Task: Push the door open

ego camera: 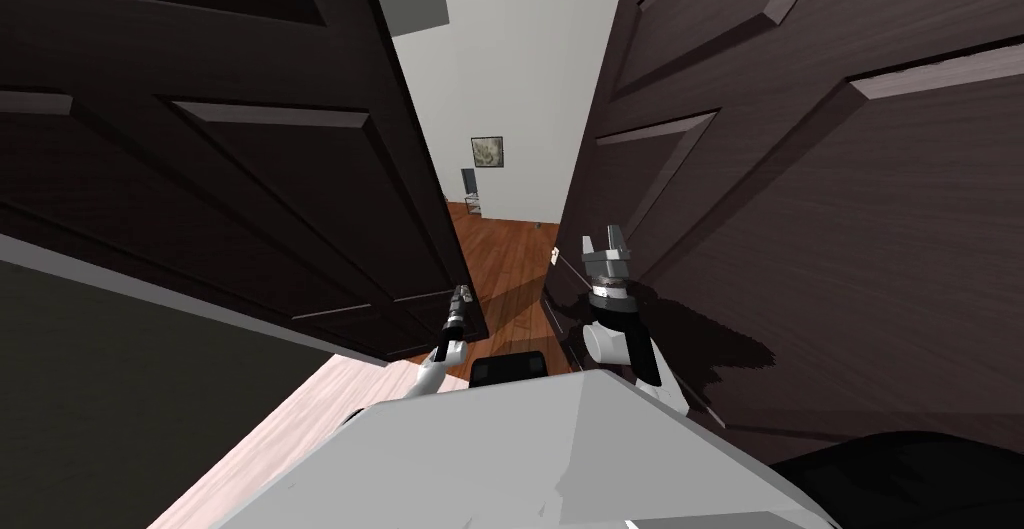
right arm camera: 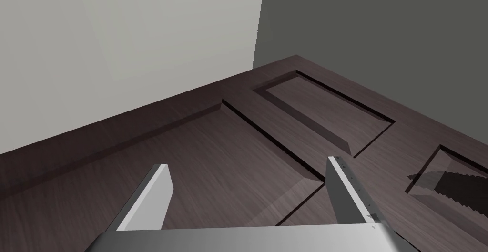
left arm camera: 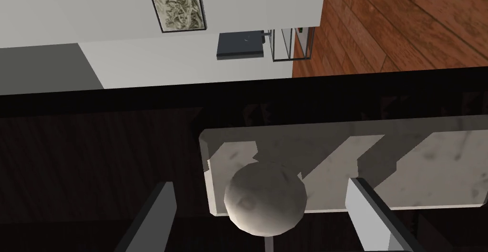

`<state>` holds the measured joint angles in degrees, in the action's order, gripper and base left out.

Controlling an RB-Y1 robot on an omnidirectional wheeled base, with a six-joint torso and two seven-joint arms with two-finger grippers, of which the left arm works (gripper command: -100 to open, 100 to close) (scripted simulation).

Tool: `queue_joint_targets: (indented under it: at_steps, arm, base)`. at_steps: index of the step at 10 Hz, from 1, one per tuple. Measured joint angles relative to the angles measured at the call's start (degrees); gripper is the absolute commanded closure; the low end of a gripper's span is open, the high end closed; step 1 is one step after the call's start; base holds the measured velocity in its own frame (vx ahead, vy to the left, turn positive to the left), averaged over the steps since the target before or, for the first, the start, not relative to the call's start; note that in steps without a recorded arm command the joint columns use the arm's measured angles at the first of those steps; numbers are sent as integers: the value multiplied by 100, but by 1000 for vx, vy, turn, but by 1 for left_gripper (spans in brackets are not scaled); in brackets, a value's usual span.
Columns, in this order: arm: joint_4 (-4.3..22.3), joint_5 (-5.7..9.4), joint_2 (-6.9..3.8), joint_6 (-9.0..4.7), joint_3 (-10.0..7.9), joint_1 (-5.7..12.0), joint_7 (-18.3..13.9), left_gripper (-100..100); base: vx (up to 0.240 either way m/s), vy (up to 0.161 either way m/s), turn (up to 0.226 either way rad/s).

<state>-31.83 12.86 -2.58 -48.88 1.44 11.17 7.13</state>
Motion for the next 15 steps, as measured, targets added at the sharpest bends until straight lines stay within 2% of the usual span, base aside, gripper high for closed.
queue_joint_targets:
  at_steps: [5,7,8,9,10,11,12,13,14,15]
  arm:
    - [3,0,-8,31,-1,-8,4,100]
    - [-12,7,-5,56,-8,-57,23,100]
    - [137,25,-3,21,-34,0,45,100]
    - [183,38,-26,-29,-56,24,55,100]
    - [83,50,-28,-14,-84,9,91,100]
    - [176,79,-48,-48,-133,80,125,100]
    - [-35,87,-69,26,-153,-33,161,100]
    - [119,128,-105,-26,-225,55,191,100]
    - [270,167,-141,-116,-293,130,211,-100]
    - [292,183,-120,-125,-308,176,235,-100]
  base:
    - [-15,-2,-1]
    - [161,8,36]
    - [187,-17,37]
    - [125,-21,32]
    - [183,1,73]
    - [165,-9,45]
    - [185,23,110]
    - [210,35,101]
    - [-82,-53,118]
    - [-205,-98,51]
